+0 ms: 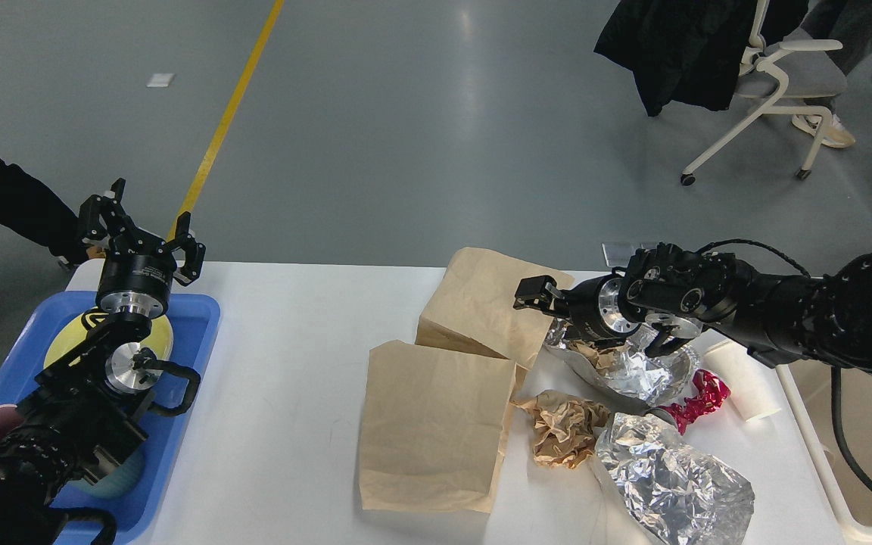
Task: Tidy desktop
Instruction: 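Grasp the top of the brown paper bag with the right gripper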
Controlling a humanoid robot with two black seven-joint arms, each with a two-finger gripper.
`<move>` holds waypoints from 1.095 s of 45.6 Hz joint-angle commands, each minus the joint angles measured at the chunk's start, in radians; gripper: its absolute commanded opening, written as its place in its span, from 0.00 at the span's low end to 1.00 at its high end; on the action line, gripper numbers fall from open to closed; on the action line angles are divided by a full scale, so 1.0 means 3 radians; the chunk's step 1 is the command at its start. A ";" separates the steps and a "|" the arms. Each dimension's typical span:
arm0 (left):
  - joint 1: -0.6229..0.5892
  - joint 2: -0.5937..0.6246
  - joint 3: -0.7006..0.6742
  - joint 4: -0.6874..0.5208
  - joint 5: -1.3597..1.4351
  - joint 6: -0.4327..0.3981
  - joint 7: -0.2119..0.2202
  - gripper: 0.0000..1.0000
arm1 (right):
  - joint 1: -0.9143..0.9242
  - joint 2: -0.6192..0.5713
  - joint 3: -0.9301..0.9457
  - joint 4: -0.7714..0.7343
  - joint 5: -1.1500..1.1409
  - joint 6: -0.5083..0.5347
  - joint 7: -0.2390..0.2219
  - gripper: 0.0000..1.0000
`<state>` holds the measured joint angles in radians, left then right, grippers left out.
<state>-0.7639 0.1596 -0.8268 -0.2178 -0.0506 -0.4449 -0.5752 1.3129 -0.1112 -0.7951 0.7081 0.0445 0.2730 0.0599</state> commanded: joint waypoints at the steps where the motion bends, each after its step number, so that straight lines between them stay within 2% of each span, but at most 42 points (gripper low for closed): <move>1: 0.0000 0.0000 0.0000 0.0000 0.0000 0.0000 0.0000 0.96 | -0.0101 0.0002 0.0002 -0.0039 0.0000 -0.0015 0.0000 1.00; 47: 0.0000 0.0000 0.0000 0.0000 0.0000 0.0000 0.0000 0.96 | -0.0204 0.0171 0.0129 -0.0075 0.0000 -0.0077 0.0020 1.00; 48: 0.0000 0.0000 0.0000 0.0000 0.0000 0.0000 0.0000 0.96 | -0.0204 0.0171 0.0129 -0.0080 0.0000 -0.0077 0.0020 0.98; 50: 0.0000 0.0000 0.0000 0.0000 0.0000 0.0000 0.0000 0.96 | -0.0204 0.0181 0.0129 -0.0080 0.0000 -0.0066 0.0020 0.84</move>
<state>-0.7639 0.1595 -0.8268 -0.2178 -0.0506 -0.4449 -0.5752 1.2518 -0.0616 -0.7583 0.6899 0.0430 0.2508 0.0660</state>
